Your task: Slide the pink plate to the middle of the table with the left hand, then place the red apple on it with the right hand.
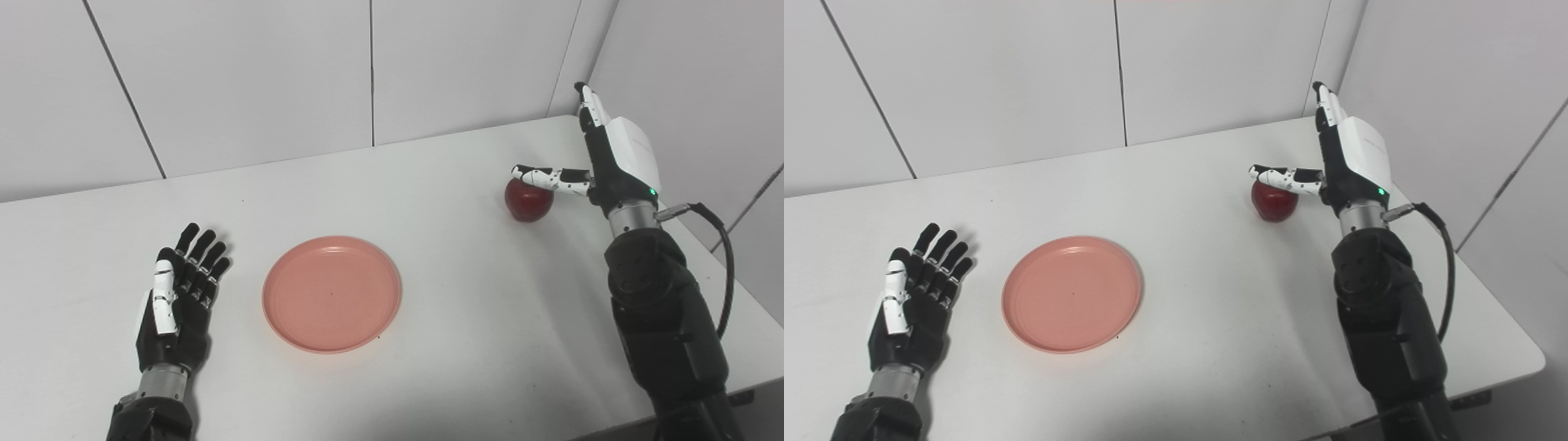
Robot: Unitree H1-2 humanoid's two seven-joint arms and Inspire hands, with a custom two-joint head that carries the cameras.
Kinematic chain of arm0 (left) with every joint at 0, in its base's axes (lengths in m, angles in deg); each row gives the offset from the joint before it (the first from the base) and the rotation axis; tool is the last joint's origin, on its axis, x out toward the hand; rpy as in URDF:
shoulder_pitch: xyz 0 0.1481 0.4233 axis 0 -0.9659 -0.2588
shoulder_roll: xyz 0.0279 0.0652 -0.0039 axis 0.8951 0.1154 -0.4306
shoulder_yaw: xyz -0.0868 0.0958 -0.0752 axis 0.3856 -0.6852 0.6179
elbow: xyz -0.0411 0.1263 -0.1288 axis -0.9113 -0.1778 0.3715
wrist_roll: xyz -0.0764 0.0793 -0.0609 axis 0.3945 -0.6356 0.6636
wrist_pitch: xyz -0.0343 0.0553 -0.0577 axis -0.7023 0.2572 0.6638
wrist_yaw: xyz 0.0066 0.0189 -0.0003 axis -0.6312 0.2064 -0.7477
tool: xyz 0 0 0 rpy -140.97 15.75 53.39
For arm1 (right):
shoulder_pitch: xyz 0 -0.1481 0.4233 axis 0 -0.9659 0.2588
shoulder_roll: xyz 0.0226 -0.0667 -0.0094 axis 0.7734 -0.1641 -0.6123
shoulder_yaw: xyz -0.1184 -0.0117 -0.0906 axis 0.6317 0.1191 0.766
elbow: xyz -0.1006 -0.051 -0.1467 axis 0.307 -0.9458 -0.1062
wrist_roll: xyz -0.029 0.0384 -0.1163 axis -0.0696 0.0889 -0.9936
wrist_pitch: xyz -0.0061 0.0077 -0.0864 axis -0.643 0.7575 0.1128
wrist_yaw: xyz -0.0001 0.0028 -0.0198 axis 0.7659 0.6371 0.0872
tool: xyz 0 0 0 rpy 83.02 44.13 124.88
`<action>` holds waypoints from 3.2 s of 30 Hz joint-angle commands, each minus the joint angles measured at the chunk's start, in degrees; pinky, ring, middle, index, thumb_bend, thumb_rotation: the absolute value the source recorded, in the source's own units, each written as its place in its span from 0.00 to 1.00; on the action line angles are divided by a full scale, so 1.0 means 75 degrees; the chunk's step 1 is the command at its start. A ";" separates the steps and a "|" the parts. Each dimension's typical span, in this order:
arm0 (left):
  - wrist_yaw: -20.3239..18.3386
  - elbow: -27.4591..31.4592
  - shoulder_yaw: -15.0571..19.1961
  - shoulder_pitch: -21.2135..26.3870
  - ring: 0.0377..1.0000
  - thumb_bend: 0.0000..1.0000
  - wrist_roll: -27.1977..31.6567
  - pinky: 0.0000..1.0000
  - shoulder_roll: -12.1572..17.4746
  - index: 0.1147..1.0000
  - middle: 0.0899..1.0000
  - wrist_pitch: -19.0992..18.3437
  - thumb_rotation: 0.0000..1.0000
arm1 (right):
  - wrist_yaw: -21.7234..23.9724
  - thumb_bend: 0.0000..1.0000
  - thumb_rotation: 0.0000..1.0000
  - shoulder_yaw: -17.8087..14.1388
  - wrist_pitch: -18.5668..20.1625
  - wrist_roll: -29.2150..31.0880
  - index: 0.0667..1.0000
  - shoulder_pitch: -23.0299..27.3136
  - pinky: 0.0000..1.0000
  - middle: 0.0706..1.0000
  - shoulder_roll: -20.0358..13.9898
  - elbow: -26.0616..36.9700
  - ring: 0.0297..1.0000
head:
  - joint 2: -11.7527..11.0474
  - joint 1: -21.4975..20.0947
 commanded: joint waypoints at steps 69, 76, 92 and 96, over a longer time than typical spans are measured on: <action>0.0192 0.0051 -0.0078 -0.0209 0.90 0.39 -0.0108 0.92 0.0059 0.89 0.91 -0.0190 1.00 | -0.0421 1.00 0.43 0.0386 -0.0120 0.0737 1.00 0.0466 0.81 0.98 -0.0250 -0.1564 0.93 | 0.0199 0.0191; 0.0240 0.0104 -0.0072 -0.0233 0.90 0.39 -0.0106 0.92 0.0041 0.88 0.90 -0.0236 1.00 | -0.0512 1.00 0.43 0.0484 -0.0061 0.0805 1.00 0.0567 0.82 0.97 -0.0327 -0.1813 0.92 | 0.0214 0.0175; 0.0187 0.0124 -0.0096 -0.0263 0.91 0.39 -0.0075 0.93 0.0075 0.89 0.91 -0.0255 1.00 | -0.0482 1.00 0.42 0.0558 -0.0035 0.0920 1.00 0.0737 0.82 0.96 -0.0352 -0.2153 0.93 | 0.0244 0.0177; 0.0221 0.0144 -0.0089 -0.0270 0.90 0.40 -0.0066 0.92 0.0058 0.89 0.90 -0.0285 1.00 | -0.0423 1.00 0.39 0.0536 0.0019 0.0928 0.99 0.0762 0.82 0.96 -0.0326 -0.2153 0.93 | 0.0263 0.0190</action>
